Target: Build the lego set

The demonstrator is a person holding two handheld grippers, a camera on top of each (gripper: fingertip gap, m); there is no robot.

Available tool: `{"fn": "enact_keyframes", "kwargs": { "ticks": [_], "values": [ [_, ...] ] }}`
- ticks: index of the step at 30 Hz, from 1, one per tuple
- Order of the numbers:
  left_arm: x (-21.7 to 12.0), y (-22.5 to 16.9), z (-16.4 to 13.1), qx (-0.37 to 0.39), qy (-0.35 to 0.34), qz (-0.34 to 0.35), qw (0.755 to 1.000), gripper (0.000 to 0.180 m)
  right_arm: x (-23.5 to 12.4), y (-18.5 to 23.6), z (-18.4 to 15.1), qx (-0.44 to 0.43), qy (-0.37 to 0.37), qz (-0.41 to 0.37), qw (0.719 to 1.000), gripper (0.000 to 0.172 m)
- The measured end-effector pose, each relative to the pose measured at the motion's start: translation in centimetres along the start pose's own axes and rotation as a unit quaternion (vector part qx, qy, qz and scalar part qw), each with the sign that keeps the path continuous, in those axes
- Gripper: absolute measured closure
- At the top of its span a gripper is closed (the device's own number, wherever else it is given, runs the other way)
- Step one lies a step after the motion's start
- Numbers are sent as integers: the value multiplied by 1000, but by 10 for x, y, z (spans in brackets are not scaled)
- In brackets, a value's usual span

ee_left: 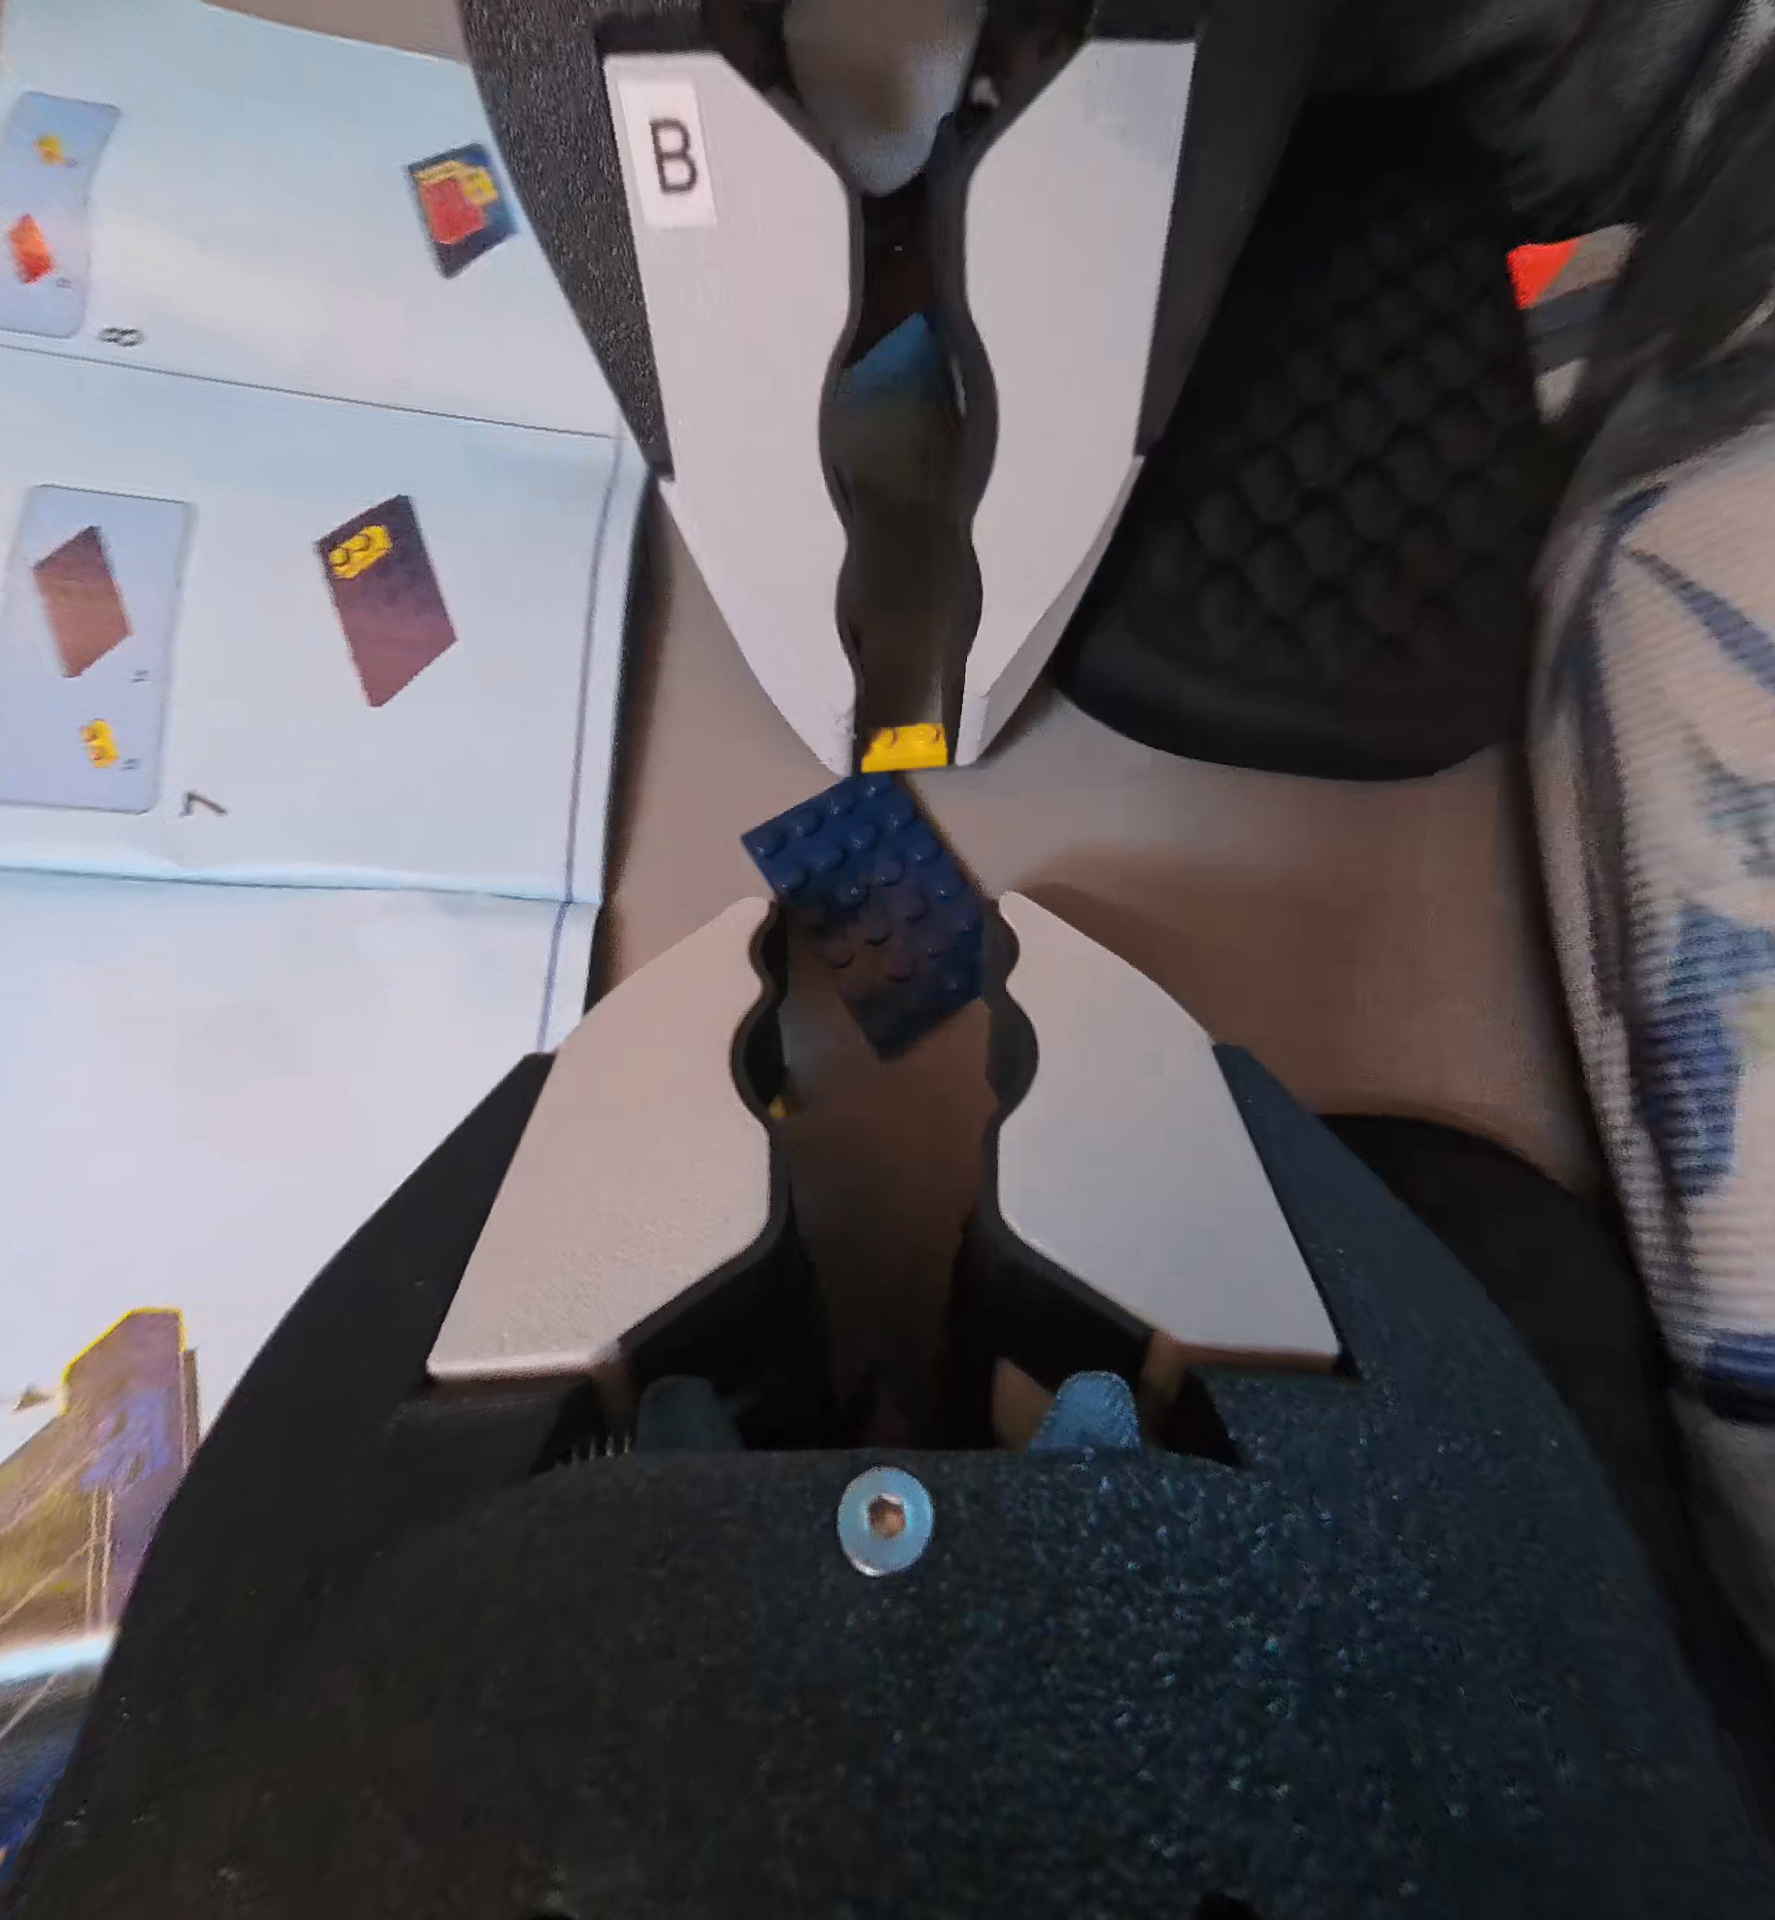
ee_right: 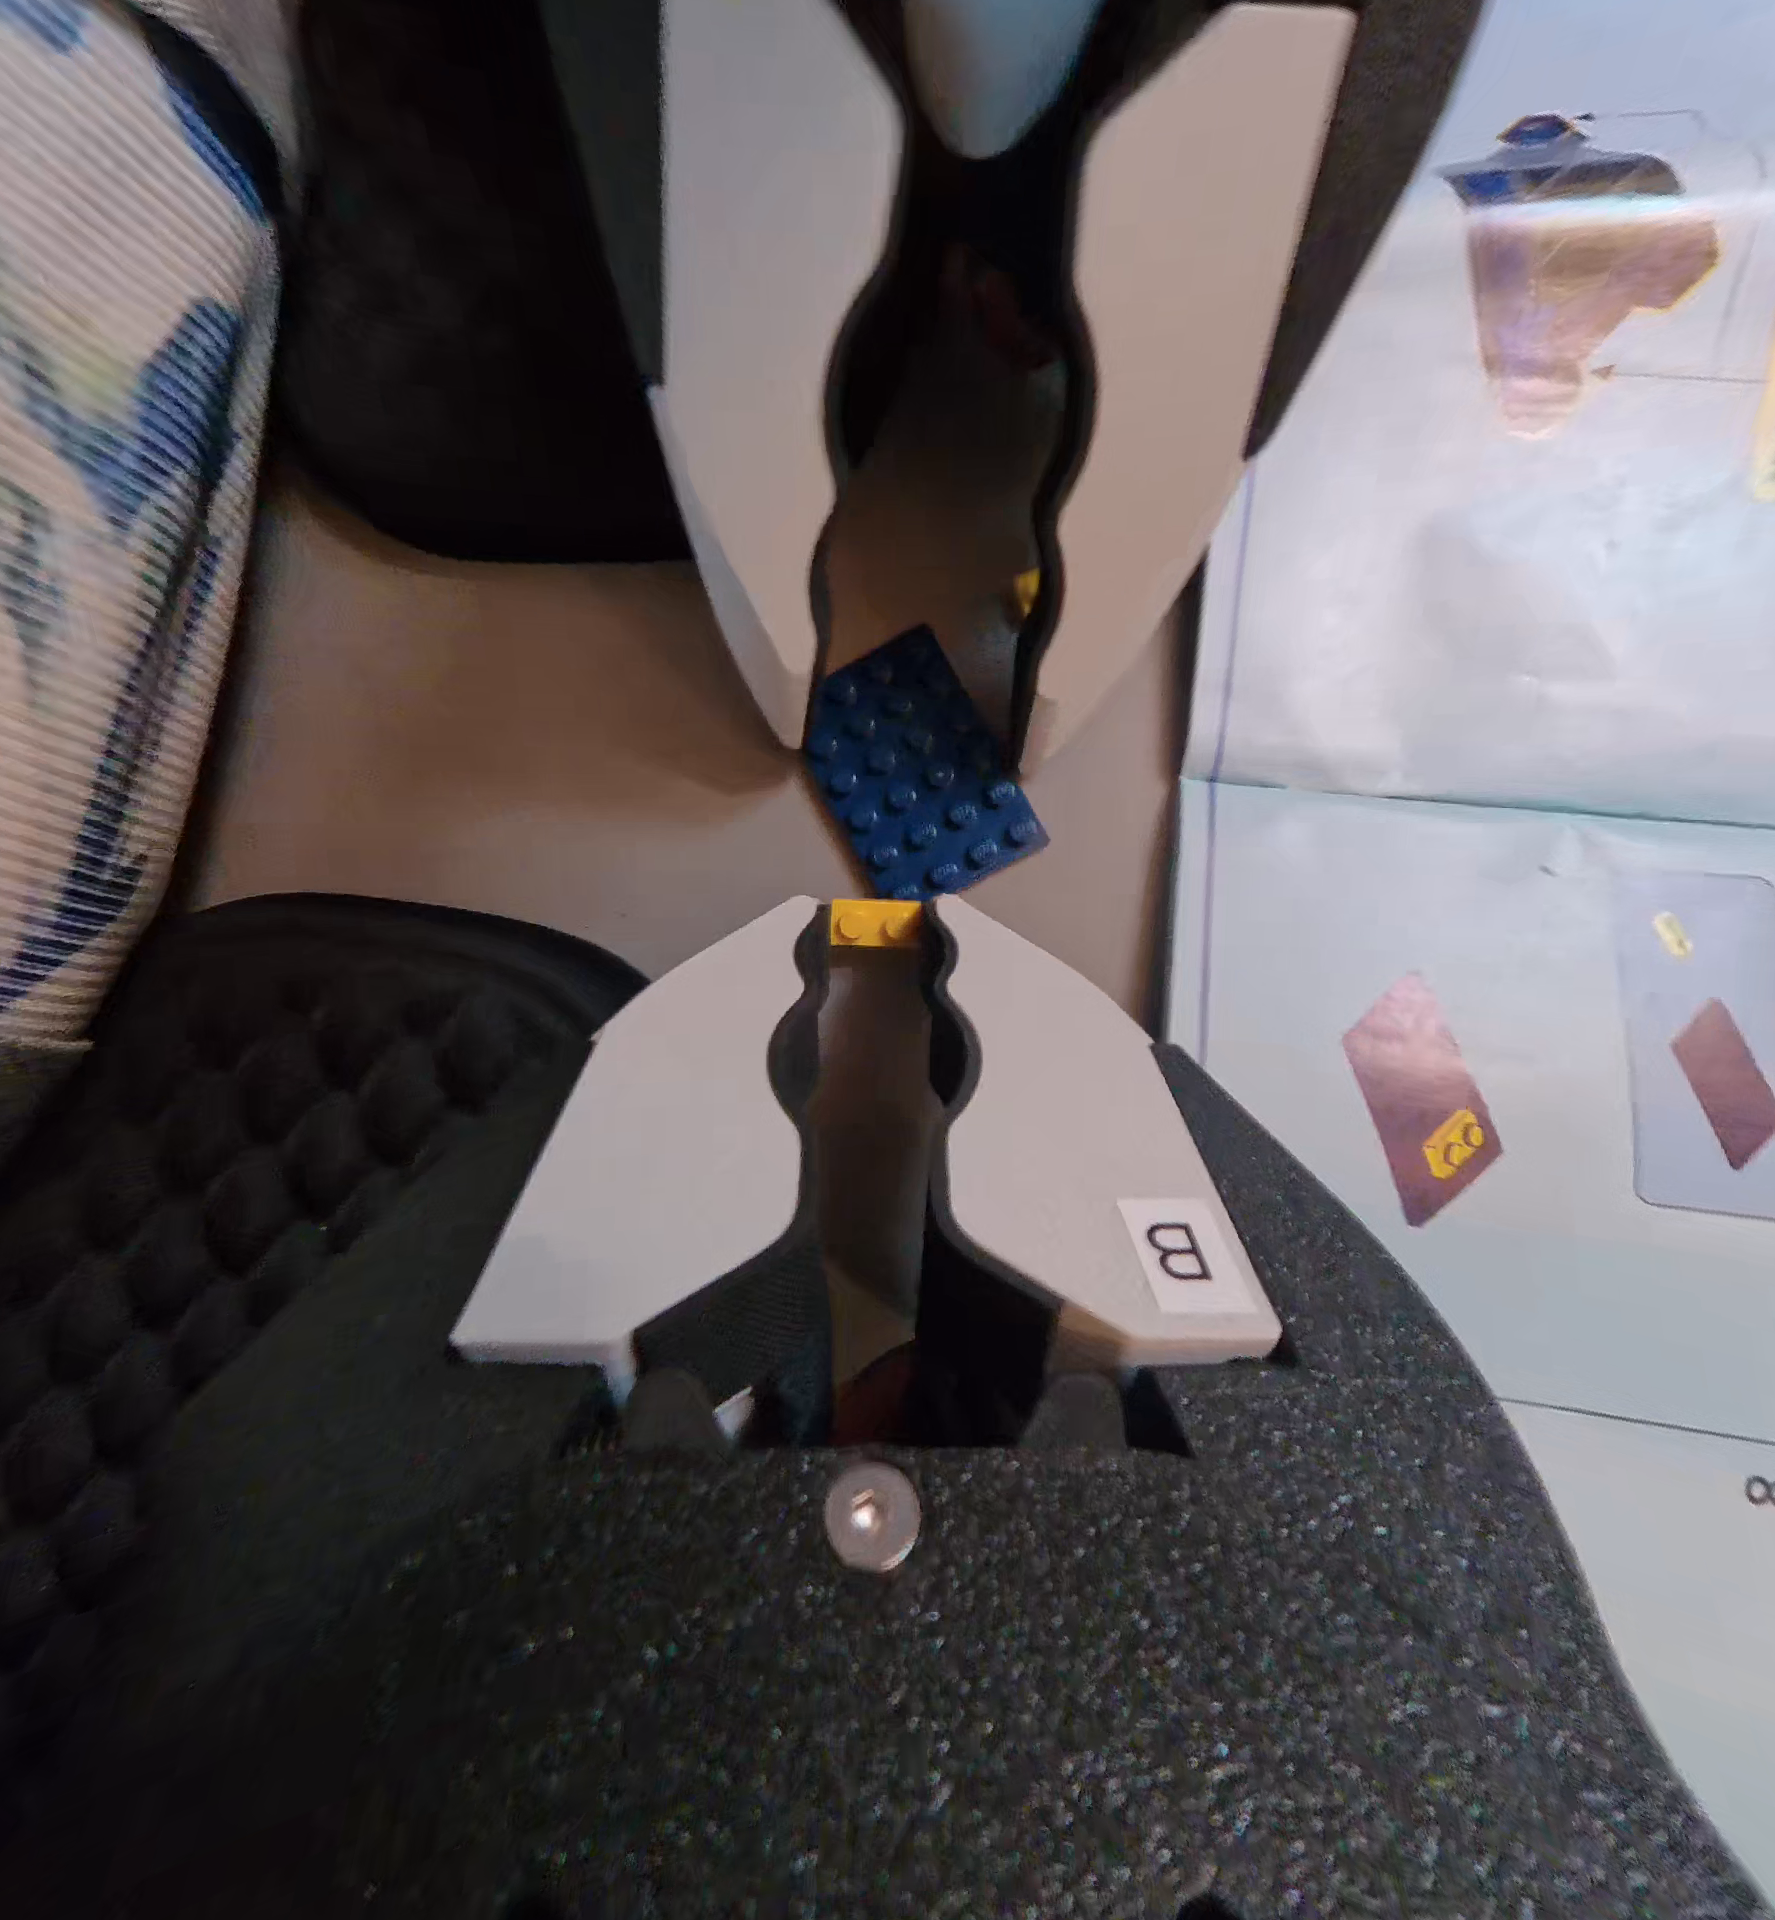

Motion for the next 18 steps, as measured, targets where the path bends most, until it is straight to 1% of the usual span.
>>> {"fn": "enact_keyframes", "kwargs": {
  "ticks": [1, 3, 5, 7, 12, 18],
  "values": [
    [-1, 1, -2, 5, 1, -18, 1000, 152, -1, 1, 1, -5, 0, 0, 1000, 155],
    [-3, 3, -4, 18, -1, -39, 999, 155, -6, 1, 4, -19, -12, -7, 1000, 155],
    [-5, 5, -5, 23, -7, -49, 999, 148, -9, 1, 10, -49, -19, -11, 999, 155],
    [-10, 3, -2, 23, -26, -54, 998, 141, -7, 2, 14, -87, -1, -13, 996, 155],
    [-21, 0, 1, 46, -59, -15, 997, 142, 2, -2, 21, -133, 47, 7, 990, 155],
    [-22, 1, 0, 47, -61, -10, 997, 142, 4, -2, 22, -169, 72, 25, 983, 155]
  ]
}}
Point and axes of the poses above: each gripper's, where its closed fingertips meet, x out along the fingers, z out of its top, y = z × x across the jaws, the point moved 7 cm from there along -x, back along the fingers, and after that the axes turned 1 degree about x, right-handed, at the moved point
